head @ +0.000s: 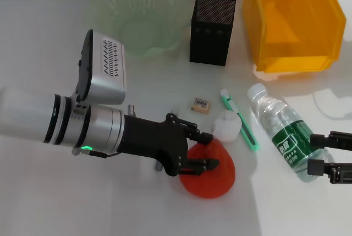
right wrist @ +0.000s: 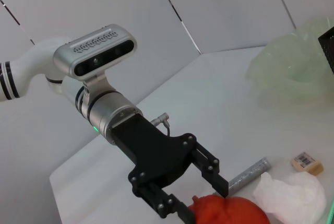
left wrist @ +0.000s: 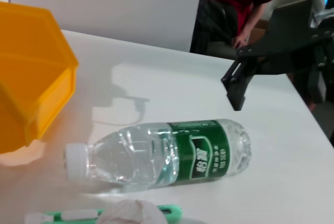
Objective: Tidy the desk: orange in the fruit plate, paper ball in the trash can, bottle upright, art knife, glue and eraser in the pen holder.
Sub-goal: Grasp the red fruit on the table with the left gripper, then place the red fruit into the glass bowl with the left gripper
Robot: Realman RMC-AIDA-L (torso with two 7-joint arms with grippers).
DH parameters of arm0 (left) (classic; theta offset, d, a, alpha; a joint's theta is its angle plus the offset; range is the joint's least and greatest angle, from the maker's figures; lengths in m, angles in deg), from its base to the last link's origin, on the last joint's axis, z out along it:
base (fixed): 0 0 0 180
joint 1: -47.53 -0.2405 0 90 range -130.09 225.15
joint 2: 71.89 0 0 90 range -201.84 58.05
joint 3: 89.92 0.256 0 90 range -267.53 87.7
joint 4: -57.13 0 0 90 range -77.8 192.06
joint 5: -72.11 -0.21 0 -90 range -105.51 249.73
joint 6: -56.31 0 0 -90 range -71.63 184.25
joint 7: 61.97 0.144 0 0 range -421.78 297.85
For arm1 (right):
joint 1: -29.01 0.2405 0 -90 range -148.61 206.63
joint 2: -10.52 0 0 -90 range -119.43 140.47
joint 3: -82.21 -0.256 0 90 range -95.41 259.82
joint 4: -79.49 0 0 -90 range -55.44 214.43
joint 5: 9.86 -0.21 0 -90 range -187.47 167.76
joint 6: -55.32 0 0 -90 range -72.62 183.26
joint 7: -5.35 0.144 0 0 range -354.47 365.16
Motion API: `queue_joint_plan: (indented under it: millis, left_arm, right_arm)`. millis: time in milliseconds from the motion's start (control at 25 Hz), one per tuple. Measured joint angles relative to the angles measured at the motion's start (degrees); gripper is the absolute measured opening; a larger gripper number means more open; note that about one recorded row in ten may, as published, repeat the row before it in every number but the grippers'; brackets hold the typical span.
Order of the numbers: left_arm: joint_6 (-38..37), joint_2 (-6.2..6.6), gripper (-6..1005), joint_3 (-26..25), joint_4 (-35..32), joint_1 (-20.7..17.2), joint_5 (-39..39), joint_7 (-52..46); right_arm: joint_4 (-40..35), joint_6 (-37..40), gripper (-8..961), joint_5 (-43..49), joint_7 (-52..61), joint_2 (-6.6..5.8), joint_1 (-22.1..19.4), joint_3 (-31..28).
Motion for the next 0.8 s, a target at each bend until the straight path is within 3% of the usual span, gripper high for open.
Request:
queue_joint_plan:
  millis: [400,800]
  left_arm:
    - [-0.12,0.00,310,0.19,0.22,-0.46,0.07,1.13]
    - [-3.13,0.40,180,-1.30,-0.18,-0.58,5.04,1.14]
  right_arm:
    - [0.11,0.02,791,0.00,0.00,0.09,0.06,0.00]
    - [0.10,0.02,786,-0.07,0.00,0.24,0.05,0.00]
